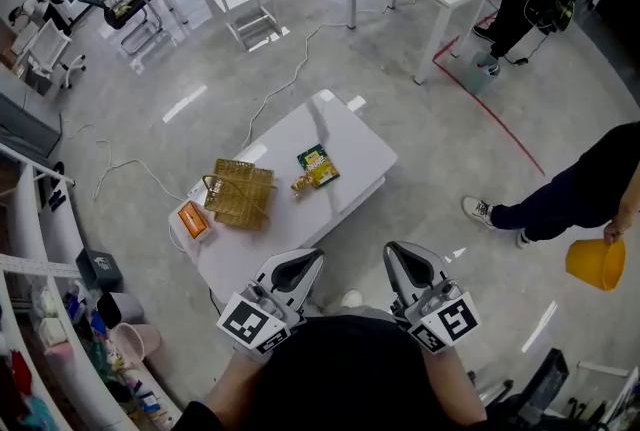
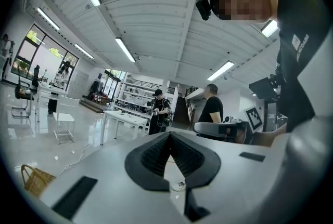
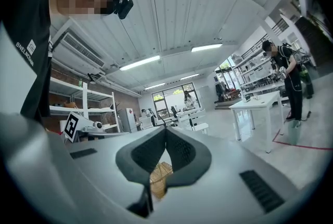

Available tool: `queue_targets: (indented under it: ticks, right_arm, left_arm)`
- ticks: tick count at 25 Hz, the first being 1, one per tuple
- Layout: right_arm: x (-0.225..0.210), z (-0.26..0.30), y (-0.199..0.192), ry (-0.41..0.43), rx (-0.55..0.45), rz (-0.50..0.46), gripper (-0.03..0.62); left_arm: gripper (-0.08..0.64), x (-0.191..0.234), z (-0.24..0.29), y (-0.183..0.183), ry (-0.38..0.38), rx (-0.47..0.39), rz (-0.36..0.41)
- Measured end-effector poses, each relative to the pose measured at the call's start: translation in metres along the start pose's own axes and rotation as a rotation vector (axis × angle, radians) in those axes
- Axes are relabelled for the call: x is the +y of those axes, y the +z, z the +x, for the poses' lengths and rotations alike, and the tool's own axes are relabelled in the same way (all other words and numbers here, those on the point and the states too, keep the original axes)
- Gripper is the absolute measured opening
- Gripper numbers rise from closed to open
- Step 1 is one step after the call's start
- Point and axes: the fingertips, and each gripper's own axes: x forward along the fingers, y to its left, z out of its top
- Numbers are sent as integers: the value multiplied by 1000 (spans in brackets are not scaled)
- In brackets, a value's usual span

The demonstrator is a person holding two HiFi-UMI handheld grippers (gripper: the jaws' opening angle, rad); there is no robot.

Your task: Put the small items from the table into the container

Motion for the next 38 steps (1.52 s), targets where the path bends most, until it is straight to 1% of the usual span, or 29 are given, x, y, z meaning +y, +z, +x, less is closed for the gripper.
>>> queue_targets:
  ticks: [7,14,24,38]
  right_arm:
    - [-16,-8,-9,32,12,26,9]
    - [-22,5,-13,50,30,15,9]
    - [-29,51,-17,45,66,12,9]
    - [-41,144,-27,36,121,13,9]
  left_arm:
    - [3,-9,11,-14,41,26,-10]
    - [3,7,17,-16,63,13,-25]
    - [3,55,27,-10,57,13,-39]
    - [3,148,37,3,59,19,-60]
